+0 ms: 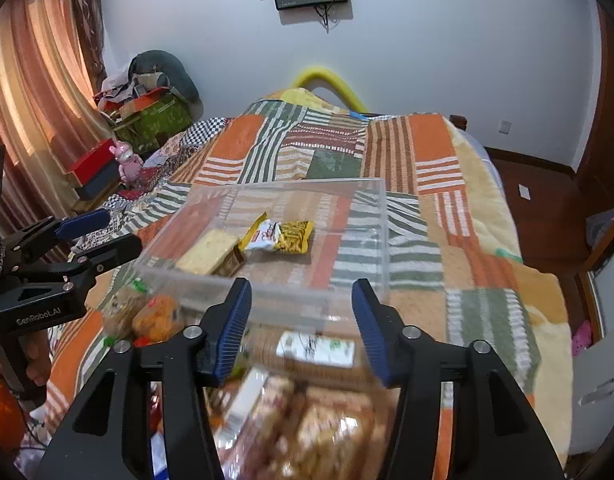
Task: Organize snacks
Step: 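Grasp the red-and-white biscuit bag with left tool while right tool grasps round-cookie pack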
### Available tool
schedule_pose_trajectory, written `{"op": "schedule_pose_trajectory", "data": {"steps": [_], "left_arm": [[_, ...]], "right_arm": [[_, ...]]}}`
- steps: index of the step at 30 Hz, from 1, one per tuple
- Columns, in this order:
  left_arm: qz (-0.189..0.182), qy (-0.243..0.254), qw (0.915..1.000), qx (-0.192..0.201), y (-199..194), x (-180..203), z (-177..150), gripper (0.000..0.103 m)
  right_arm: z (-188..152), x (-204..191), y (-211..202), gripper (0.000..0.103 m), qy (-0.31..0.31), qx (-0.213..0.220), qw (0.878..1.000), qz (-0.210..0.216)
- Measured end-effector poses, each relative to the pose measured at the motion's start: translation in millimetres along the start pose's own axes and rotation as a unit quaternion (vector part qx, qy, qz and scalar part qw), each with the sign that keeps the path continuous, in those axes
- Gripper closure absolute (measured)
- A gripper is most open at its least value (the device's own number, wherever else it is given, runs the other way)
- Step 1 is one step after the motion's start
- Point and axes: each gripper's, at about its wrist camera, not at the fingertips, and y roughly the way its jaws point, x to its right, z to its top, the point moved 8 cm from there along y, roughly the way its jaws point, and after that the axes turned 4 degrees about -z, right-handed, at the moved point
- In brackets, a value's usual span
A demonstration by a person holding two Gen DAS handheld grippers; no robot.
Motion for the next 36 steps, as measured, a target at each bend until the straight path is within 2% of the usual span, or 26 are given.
{"op": "schedule_pose_trajectory", "data": {"steps": [4, 10, 19, 25, 32, 36], "left_arm": [[-0.002, -0.003, 0.9999, -0.01, -13.0, 1.9, -23.5, 0.013], [-0.017, -0.015, 0.9982, -0.056, -12.7, 6.7, -67.2, 0.013], [-0.033, -0.02, 0.9942, -0.101, -2.4, 27.4, -117.0, 0.013], [-0.039, -0.014, 0.9916, -0.122, 13.7, 38.4, -133.5, 0.013], [-0.061, -0.078, 0.9857, -0.137, 31.4, 26.5, -142.9, 0.013], [-0.05, -0.079, 0.9877, -0.125, 32.5, 22.4, -141.8, 0.013]], "right_arm": [[-14.2, 3.7, -14.0, 0.048, 0.002, -0.003, 1.0, -0.003], [-41.1, 6.4, -20.6, 0.047, 0.007, -0.023, 1.0, -0.009], [-86.9, 11.6, -9.4, 0.046, 0.026, -0.073, 0.997, -0.006], [-98.5, 16.4, 3.0, 0.046, 0.041, -0.09, 0.995, -0.005], [-105.4, 10.4, 15.8, 0.046, 0.044, -0.104, 0.994, -0.002], [-107.8, 6.9, 22.0, 0.046, 0.039, -0.107, 0.993, -0.011]]}}
